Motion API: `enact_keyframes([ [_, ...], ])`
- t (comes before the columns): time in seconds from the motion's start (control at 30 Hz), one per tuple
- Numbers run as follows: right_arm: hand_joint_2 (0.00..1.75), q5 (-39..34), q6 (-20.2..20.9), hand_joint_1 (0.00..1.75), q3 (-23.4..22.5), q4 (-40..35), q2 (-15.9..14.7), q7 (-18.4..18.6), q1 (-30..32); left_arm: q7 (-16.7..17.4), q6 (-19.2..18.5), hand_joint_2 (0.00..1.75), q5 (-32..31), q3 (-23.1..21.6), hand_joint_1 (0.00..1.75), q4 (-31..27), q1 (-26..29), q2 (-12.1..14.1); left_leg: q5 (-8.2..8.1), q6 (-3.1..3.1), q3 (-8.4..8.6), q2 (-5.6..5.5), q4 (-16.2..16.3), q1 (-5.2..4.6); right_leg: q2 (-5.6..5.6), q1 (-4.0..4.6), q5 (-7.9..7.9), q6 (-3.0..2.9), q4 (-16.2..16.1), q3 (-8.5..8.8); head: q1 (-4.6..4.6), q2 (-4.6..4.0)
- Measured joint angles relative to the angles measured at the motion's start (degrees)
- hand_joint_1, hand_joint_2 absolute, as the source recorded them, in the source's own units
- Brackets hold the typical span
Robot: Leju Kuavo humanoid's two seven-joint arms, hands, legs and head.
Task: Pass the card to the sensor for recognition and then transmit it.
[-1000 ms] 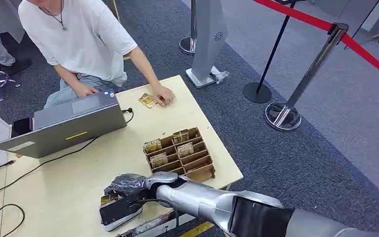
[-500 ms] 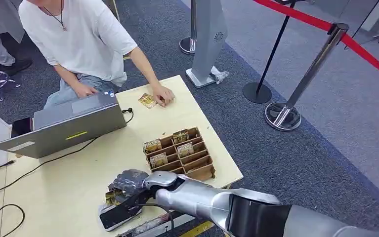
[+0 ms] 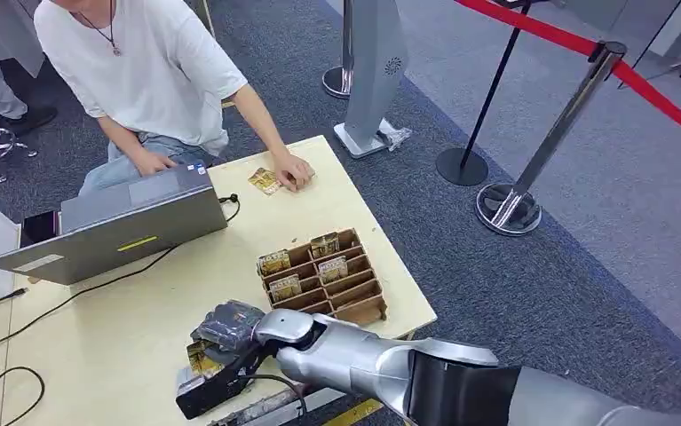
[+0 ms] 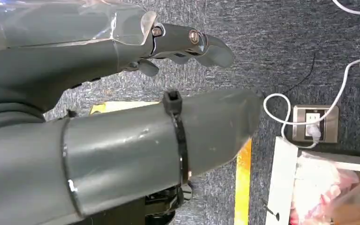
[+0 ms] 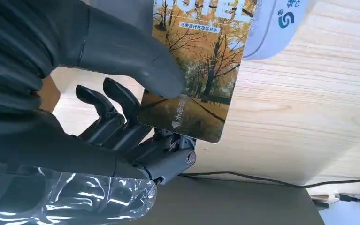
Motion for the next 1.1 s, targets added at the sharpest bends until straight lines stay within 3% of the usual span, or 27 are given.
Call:
enact_keyframes([
  [0.47, 1.75, 0.3, -0.2, 1.75, 0.0, -0.1, 0.0, 0.3, 0.0, 0.0, -0.3, 0.0, -0.1, 0.0, 0.0, 0.0, 0.0, 0.0, 0.0, 0.0, 0.0, 0.0, 0.0, 0.0, 0.0, 0.0, 0.0, 0.0, 0.0, 0.0, 0.0, 0.0],
  [0.7, 1.75, -5.9, 4.2, 1.75, -1.4, -1.6, 0.0, -4.4, 0.1, 0.0, -0.3, 0.0, 0.0, 0.0, 0.0, 0.0, 0.0, 0.1, 0.0, 0.0, 0.02, 0.01, 0.0, 0.0, 0.01, 0.0, 0.0, 0.0, 0.0, -0.01, 0.0, 0.0],
  [1.1, 1.75, -19.5, 13.2, 1.75, -8.4, -9.2, -1.9, -12.1, 1.0, -1.3, -0.2, 0.0, 0.7, 0.0, 0.0, 0.0, 0.1, 0.3, 0.02, 0.0, 0.36, 0.01, 0.0, 0.0, 0.02, 0.0, 0.01, 0.01, 0.0, -0.04, 0.0, 0.0],
])
